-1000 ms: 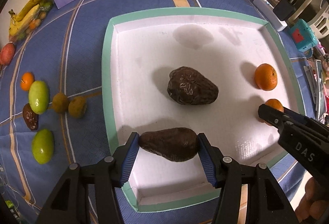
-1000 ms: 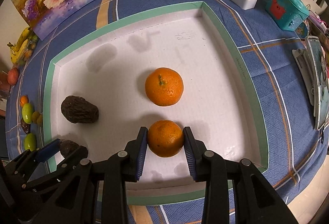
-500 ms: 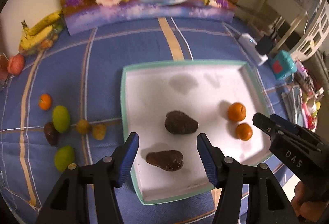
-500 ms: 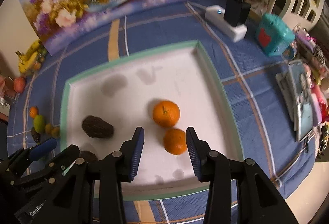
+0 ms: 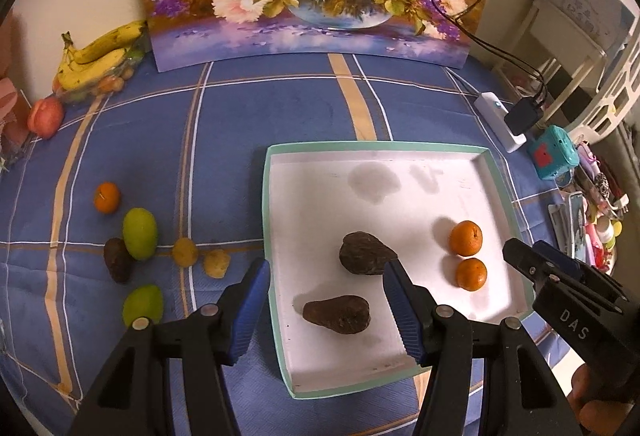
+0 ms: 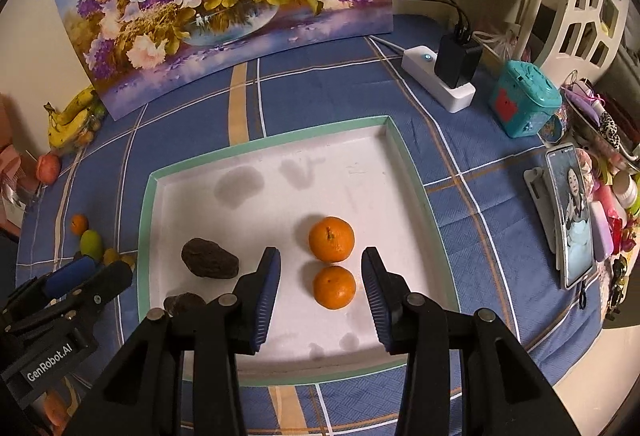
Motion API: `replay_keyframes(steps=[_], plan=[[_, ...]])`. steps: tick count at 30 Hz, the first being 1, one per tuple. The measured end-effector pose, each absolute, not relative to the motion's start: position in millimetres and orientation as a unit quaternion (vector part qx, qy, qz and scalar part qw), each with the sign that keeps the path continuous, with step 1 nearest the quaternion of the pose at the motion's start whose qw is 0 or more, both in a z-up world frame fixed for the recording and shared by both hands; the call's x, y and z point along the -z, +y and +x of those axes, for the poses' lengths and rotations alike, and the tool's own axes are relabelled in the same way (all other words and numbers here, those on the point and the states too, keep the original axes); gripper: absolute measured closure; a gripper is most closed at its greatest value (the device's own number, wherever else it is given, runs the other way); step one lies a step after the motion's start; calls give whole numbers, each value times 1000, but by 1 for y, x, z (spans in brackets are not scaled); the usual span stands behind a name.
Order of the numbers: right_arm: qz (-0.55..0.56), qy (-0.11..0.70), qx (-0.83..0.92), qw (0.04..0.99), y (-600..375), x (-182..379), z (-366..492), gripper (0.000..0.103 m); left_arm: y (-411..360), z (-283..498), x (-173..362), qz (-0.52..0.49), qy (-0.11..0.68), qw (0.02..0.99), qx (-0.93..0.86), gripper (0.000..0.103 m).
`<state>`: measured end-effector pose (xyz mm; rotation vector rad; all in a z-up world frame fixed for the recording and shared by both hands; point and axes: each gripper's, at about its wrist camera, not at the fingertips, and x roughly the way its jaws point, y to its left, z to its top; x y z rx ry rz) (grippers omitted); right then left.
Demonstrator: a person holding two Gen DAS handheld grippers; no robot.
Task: Organize fruits
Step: 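Withdraw both open tools from the tray back toward the fruit pile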
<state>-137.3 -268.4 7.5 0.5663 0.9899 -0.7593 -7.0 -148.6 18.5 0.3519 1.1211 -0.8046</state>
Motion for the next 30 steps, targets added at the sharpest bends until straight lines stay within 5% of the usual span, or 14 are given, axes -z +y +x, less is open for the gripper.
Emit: replay_keyframes(steps=[2,5,6,9,12,15,30], plan=[[262,457,351,774,-268,-7,-138,60,-147,-6,-18,160,517,758,365,38],[263,456,352,774,-268,-7,-138,57,-144,0,-15,162,518,765,347,19],[263,457,352,773,-269,-6,-138,46,-143,2,-14,166,518,769,336,12],[260,461,352,772,-269,-3,-137,34,-139,8,-13,175,512,782,310,1],[252,467,352,771,-268,-1,-135,31,-133,15,-11,176,508,791,293,0],[242,464,356,774,-268,-1,-135,12,-128,21,-12,180,501,800,276,0],[218,440,354,796,-261,-7,-130,11,-123,26,-15,189,491,807,268,0]])
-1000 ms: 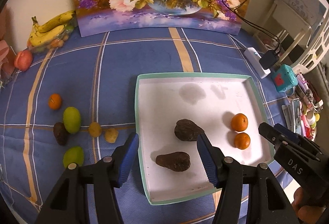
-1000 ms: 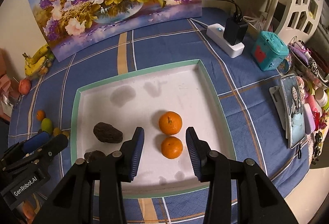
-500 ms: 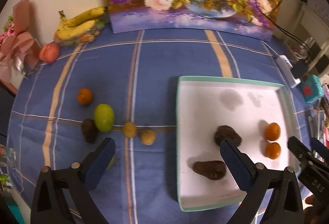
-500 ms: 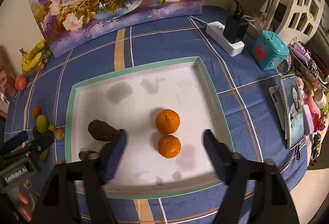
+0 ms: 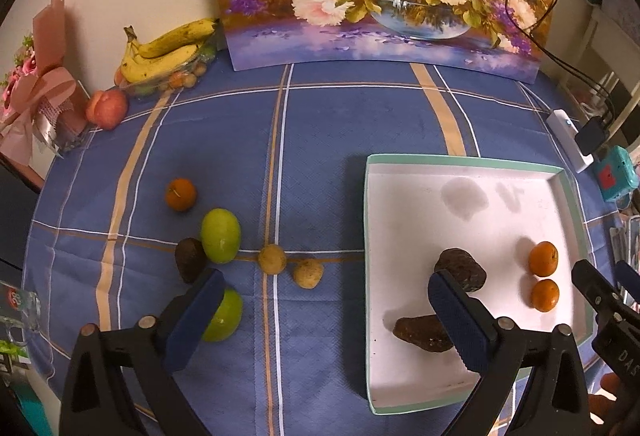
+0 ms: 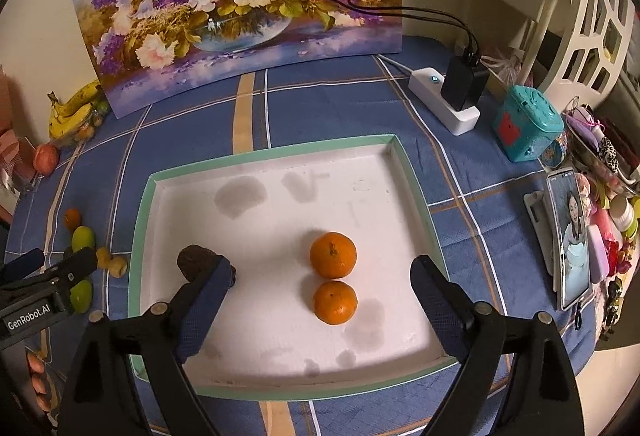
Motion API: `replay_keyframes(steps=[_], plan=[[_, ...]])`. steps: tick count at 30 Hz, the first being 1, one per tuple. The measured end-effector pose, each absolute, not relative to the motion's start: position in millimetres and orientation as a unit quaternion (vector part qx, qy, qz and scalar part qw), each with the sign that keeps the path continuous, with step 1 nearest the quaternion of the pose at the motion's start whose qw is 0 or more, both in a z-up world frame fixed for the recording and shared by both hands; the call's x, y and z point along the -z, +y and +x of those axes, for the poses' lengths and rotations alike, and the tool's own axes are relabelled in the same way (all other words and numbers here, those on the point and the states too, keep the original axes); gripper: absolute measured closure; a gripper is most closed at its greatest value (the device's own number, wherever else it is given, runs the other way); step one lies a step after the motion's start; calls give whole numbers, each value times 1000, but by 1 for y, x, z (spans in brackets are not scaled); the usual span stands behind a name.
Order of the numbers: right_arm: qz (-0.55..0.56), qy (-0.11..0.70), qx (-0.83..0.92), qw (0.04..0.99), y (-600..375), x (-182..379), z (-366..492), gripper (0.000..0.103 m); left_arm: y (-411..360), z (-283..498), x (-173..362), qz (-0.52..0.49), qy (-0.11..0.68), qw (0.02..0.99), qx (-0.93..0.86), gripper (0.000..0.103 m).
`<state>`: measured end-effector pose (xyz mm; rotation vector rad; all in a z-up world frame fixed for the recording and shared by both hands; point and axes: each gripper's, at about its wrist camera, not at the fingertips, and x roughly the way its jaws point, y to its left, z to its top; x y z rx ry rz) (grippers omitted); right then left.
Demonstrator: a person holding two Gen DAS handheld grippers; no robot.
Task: Organize fruits
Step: 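Withdraw both open tools from the tray back toward the fruit pile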
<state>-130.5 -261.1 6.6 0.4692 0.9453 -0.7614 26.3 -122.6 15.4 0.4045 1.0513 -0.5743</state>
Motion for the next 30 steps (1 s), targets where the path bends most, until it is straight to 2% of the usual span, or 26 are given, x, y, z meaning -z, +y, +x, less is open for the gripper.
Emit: replay_keyframes(steps=[10,30], plan=[[220,434,347,802,-253,-8,-120,11,-105,46,-21,185,488,816,251,0],[177,431,244,850,-171,-13,-37,11,15,126,-55,105,475,862,142,0]])
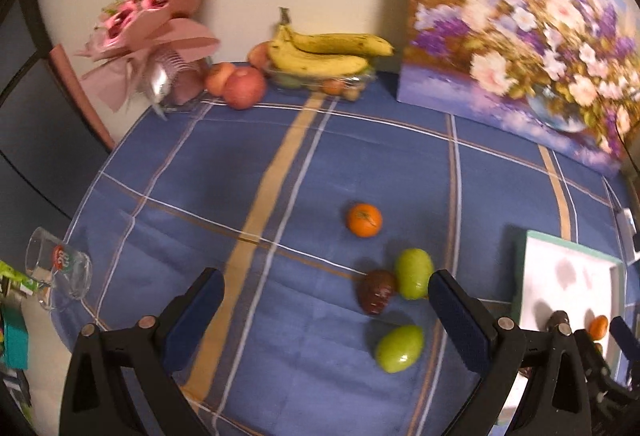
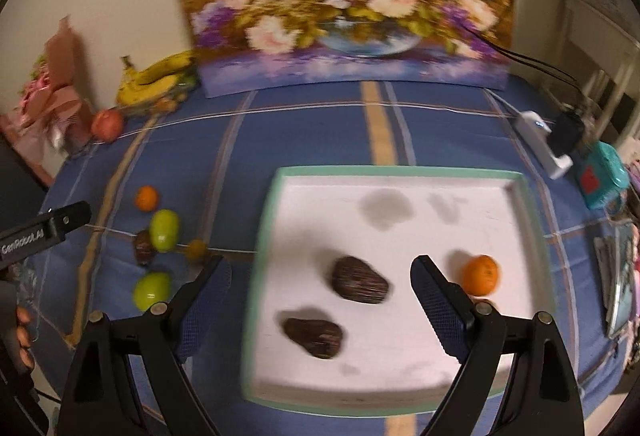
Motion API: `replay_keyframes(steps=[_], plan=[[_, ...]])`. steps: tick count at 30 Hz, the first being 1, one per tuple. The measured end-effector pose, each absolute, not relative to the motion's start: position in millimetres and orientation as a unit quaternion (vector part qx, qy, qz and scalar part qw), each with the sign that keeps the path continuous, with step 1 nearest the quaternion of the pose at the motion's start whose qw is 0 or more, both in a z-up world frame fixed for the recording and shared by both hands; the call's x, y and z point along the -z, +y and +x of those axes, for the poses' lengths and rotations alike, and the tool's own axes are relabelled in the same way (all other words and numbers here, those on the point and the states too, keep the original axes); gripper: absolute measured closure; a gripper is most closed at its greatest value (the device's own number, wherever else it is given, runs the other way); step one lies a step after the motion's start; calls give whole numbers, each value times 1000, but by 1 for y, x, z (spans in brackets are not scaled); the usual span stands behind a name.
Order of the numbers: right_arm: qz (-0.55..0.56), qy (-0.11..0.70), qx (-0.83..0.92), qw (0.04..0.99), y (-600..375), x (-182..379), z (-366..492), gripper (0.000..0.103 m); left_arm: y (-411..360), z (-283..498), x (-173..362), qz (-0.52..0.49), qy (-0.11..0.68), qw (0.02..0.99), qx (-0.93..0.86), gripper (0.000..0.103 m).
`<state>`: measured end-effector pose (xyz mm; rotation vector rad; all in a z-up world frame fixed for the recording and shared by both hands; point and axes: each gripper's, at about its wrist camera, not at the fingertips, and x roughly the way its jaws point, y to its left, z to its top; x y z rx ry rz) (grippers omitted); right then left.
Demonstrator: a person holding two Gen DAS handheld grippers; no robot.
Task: Organize fruits
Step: 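Withdraw both open tools from the tray back toward the fruit pile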
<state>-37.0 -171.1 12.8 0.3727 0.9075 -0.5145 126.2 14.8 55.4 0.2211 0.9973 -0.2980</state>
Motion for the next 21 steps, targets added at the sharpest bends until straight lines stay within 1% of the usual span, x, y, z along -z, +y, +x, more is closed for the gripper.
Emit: replay_keyframes(steps=[6,11,21], plan=[[155,427,207,867,-144,-17,-11,11,31,138,-63,84,475,864,140,0],[141,426,180,876,-129,-17,9,11,32,147,-55,63,494,853,154,0],[164,451,173,860,-136,2,35,11,16,157,-39,58,512,839,175,0]])
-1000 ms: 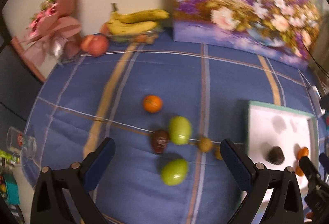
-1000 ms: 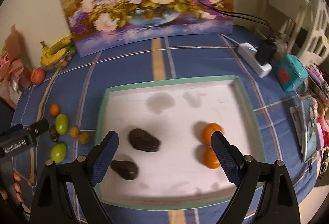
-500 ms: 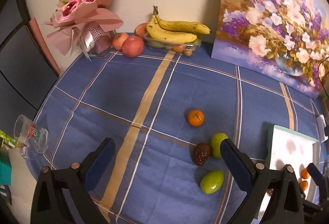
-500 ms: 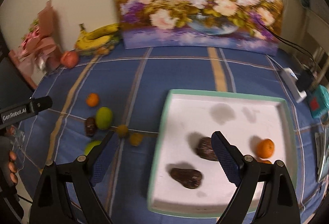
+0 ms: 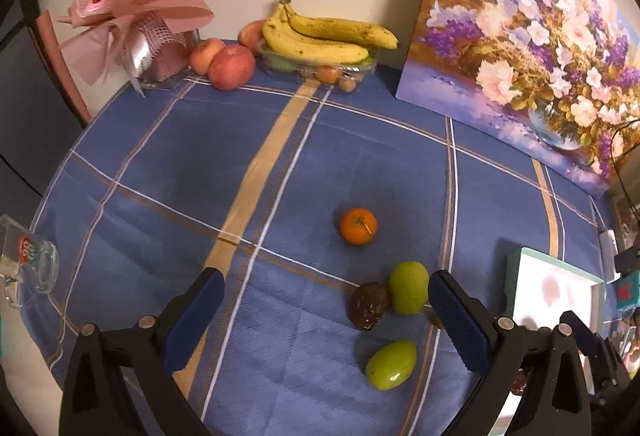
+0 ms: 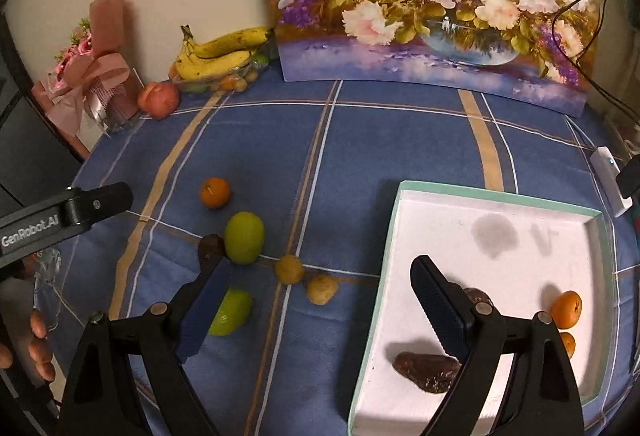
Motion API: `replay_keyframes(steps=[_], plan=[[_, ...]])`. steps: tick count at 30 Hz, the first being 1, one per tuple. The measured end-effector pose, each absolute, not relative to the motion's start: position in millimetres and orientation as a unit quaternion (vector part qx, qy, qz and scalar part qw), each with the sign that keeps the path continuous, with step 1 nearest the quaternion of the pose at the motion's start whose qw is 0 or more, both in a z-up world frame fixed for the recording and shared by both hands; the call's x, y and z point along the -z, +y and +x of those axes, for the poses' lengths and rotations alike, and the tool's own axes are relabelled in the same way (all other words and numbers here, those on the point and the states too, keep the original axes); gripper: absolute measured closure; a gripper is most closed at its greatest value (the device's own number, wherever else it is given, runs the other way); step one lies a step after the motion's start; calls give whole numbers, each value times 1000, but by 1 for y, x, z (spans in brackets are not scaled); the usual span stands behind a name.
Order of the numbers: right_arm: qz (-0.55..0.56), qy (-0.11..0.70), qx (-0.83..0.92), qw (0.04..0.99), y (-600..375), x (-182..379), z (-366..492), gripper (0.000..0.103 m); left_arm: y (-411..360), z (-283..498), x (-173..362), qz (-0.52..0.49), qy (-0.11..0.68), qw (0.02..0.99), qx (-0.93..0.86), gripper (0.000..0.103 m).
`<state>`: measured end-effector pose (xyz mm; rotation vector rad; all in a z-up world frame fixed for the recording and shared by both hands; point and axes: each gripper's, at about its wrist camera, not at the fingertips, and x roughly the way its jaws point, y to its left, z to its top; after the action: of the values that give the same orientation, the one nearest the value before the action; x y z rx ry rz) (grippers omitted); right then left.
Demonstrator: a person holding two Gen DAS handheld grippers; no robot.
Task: Organize fruits
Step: 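Withdraw both open tools from the tray back toward the fruit pile, then grasp a wrinkled dark date with the left tool while the right tool grasps a small brown round fruit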
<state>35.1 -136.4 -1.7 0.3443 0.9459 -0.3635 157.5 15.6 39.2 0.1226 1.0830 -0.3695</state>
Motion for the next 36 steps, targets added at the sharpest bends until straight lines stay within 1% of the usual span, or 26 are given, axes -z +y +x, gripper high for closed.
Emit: replay_keyframes(steps=[4,5,6,8,9,11,14,16,17,18,21,24,26,33,36], plan=[[178,447,176,859,-144,3,38,13,3,160,-29,66,522,831,183,1],[180,445,174,860,-145,3,39,16,1,160,-27,67,523,829,185,1],[179,446,173,860,-146,3,40,21,-2,160,-25,69,525,827,188,1],[176,449,172,859,-146,4,44,27,-7,161,-19,70,531,823,192,5],[175,451,171,858,-146,5,46,27,-9,162,-16,71,534,820,193,8],[174,455,169,857,-146,8,49,28,-12,163,-9,69,544,813,195,8],[167,468,165,852,-144,16,55,43,-17,164,1,69,557,804,196,12],[162,478,166,847,-144,22,59,43,-19,164,8,69,565,799,196,13],[161,483,164,845,-143,26,60,45,-20,164,12,68,569,796,194,13],[161,486,162,843,-143,28,61,51,-19,164,14,67,572,795,193,13],[160,500,158,836,-142,39,63,54,-20,165,24,62,583,787,191,14],[162,515,152,828,-143,50,64,60,-21,165,32,63,591,782,189,23],[162,523,151,823,-142,57,65,62,-20,164,36,61,596,778,186,24],[166,542,149,810,-143,74,66,64,-19,165,42,44,603,773,192,27],[171,544,146,808,-144,79,66,64,-18,166,44,34,607,769,197,35]])
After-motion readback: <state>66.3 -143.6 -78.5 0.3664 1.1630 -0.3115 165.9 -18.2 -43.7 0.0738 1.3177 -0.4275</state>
